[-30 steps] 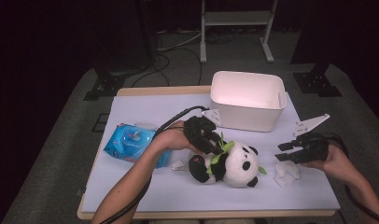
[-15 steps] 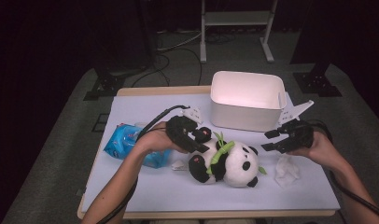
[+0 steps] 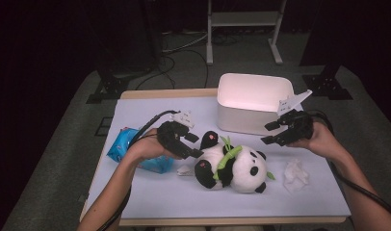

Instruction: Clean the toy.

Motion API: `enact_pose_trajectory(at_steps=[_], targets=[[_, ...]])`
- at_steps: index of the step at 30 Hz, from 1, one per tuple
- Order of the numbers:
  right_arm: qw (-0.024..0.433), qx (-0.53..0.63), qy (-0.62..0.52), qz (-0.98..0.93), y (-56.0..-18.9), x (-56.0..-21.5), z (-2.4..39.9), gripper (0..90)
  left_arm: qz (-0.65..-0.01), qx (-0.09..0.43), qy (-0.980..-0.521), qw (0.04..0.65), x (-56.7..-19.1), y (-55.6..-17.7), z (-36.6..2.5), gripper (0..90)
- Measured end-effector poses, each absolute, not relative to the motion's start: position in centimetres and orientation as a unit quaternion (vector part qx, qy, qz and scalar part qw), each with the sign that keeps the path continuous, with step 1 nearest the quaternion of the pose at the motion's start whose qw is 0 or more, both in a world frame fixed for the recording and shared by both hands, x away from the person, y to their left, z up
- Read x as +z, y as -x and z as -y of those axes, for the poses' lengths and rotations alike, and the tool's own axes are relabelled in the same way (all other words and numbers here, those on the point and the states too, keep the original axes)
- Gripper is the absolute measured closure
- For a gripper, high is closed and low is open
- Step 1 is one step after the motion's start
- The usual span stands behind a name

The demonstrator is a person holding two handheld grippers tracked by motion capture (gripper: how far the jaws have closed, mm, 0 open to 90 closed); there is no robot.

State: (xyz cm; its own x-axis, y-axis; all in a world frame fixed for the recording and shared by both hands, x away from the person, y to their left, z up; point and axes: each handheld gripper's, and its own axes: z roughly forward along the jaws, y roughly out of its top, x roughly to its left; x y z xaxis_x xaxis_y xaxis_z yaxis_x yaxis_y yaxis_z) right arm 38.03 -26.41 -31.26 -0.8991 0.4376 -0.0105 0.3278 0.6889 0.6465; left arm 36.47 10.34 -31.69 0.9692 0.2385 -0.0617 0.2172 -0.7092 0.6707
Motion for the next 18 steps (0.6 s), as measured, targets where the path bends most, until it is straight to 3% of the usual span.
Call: enact_pose_trajectory(at_steps=[18], targets=[[0.101, 0.322, -0.199, -0.920, -42.0, -28.7, 24.6, 43.4, -0.150, 0.016, -0.919, 0.366, -33.1, -36.3, -13.2, 35.8]])
